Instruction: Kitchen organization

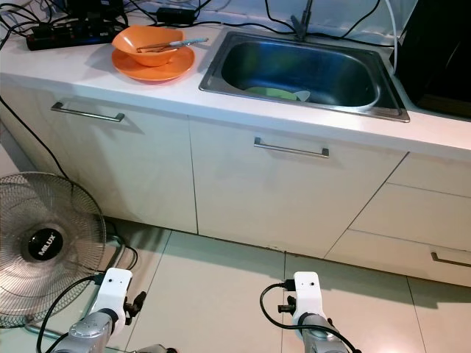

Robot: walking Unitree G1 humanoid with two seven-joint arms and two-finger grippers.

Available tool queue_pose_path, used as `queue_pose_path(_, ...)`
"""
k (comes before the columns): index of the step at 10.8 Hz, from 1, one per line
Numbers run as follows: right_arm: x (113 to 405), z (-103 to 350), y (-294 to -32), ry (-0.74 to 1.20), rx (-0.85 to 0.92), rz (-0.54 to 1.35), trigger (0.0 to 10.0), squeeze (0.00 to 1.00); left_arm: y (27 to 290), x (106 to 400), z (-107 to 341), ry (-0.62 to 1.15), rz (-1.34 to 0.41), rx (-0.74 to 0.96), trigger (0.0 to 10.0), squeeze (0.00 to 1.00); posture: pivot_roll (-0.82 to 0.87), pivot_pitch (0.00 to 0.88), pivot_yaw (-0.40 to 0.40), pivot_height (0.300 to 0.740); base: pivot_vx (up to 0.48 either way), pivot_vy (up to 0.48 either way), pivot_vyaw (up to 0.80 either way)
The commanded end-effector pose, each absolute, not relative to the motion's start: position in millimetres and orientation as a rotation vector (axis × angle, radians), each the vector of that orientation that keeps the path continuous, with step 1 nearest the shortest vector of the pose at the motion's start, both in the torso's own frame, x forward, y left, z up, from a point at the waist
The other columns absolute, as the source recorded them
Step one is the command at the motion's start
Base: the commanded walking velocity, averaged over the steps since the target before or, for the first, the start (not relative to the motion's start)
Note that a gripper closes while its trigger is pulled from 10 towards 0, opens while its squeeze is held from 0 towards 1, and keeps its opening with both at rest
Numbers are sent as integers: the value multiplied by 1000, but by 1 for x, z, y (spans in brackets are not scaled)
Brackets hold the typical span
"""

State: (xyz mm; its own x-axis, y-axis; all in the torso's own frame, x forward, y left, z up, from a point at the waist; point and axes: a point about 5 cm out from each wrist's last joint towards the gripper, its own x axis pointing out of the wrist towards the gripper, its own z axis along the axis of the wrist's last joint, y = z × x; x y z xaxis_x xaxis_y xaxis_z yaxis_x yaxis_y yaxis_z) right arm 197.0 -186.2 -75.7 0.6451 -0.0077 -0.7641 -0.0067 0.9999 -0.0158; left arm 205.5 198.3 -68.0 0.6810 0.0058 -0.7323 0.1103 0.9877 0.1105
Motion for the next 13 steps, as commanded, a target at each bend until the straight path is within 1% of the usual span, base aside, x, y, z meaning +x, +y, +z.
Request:
queue_pose_path(1, 196, -76, -188, 867, -27, 7, 10000, 0, 199, 205, -68, 821, -60, 151, 10000, 0, 72, 59, -32, 740, 0, 0, 0)
queue_pose_path(5, 199, -74, -187, 839, -35, 16, 10000, 0, 200, 208, -65, 782, -46, 156, 10000, 0, 74, 66, -32, 740, 0, 0, 0)
queue_pose_path(10, 209, -63, -188, 683, -64, 13, 10000, 0, 200, 215, -56, 637, -3, 138, 10000, 0, 73, 76, -32, 740, 0, 0, 0)
queue_pose_path(11, 256, -33, -170, 541, -65, 41, 10000, 0, 196, 237, -41, 549, 4, 139, 10000, 0, 69, 76, -30, 740, 0, 0, 0)
queue_pose_path(12, 278, -14, -160, 444, -68, 65, 10000, 0, 191, 263, -21, 456, -2, 138, 10000, 0, 69, 76, -30, 740, 0, 0, 0)
queue_pose_path(13, 291, 0, -152, 366, -62, 84, 10000, 0, 187, 274, -10, 393, -8, 138, 10000, 0, 70, 77, -30, 740, 0, 0, 0)
